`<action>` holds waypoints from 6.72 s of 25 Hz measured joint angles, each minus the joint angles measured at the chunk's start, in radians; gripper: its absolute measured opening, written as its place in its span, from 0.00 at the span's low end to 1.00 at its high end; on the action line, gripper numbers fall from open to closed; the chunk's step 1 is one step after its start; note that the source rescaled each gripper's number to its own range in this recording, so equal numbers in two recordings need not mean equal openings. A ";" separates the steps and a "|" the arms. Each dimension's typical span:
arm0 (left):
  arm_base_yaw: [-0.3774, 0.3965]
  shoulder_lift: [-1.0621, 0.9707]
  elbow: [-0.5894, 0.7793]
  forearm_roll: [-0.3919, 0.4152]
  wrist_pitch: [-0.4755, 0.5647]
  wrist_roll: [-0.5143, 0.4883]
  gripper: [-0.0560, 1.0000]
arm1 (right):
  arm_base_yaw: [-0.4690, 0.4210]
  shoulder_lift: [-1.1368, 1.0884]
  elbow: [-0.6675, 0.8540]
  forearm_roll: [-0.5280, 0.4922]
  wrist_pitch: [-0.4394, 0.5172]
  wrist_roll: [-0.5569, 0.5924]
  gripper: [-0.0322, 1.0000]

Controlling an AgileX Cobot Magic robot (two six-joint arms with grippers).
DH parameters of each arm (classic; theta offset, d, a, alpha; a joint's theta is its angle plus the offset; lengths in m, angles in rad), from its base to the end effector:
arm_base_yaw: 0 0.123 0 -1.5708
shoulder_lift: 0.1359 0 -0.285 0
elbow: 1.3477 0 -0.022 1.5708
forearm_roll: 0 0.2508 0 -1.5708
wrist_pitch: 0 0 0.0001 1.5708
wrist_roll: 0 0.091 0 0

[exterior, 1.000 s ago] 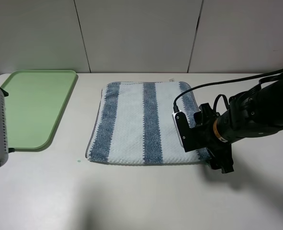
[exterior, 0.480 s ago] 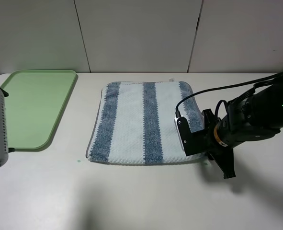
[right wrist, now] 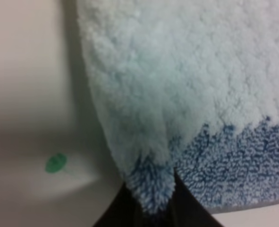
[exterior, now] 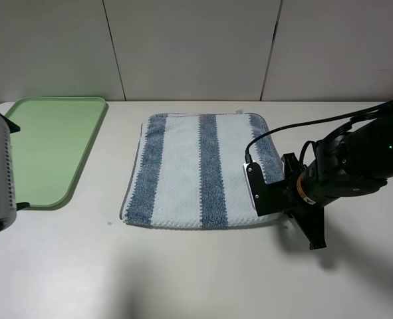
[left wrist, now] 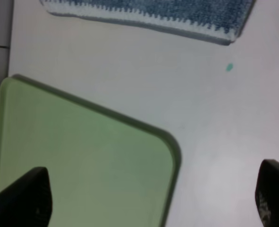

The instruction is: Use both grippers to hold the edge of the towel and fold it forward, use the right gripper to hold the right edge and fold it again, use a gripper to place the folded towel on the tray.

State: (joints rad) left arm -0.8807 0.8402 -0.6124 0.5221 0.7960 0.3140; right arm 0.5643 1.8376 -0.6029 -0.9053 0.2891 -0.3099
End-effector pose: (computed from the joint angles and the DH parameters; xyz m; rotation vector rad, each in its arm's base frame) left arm 0.1185 -0.0925 0.2809 1.5786 1.7964 0.3570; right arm 0.2272 0.1196 0.0795 -2.2479 1.9134 -0.4298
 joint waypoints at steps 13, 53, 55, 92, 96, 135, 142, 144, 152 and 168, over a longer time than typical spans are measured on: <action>-0.002 0.000 0.090 0.021 -0.037 0.061 0.84 | 0.000 0.000 0.000 0.000 0.000 0.000 0.06; 0.073 0.711 0.143 0.234 -0.735 0.042 0.82 | -0.009 0.000 0.000 0.011 -0.033 0.000 0.06; 0.107 0.747 0.143 0.237 -0.774 0.042 0.82 | -0.009 0.000 0.000 0.012 -0.034 0.000 0.06; 0.163 0.987 -0.024 0.247 -0.812 0.235 0.80 | -0.009 0.000 0.000 0.050 -0.076 0.000 0.05; 0.163 0.987 -0.024 0.317 -0.790 0.233 0.80 | -0.009 0.000 0.000 0.050 -0.078 0.000 0.05; 0.164 1.001 -0.011 0.376 -0.734 0.190 0.06 | -0.009 0.000 0.000 0.051 -0.084 0.000 0.03; 0.164 1.001 -0.011 0.375 -0.733 0.190 0.06 | -0.009 0.000 0.000 0.053 -0.082 0.000 0.03; 0.164 1.001 -0.011 0.375 -0.733 0.190 0.06 | -0.009 -0.005 0.000 0.054 -0.082 0.000 0.03; 0.164 0.931 -0.010 0.368 -0.721 0.121 0.06 | -0.009 -0.049 0.013 0.101 -0.079 0.000 0.03; 0.138 0.772 -0.013 0.367 -0.587 0.094 0.06 | -0.009 -0.229 0.019 0.182 -0.004 0.000 0.03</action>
State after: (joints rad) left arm -0.7432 1.6117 -0.6252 0.8888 0.2093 0.4085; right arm 0.5556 1.6081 -0.5843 -0.7234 0.2855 -0.3099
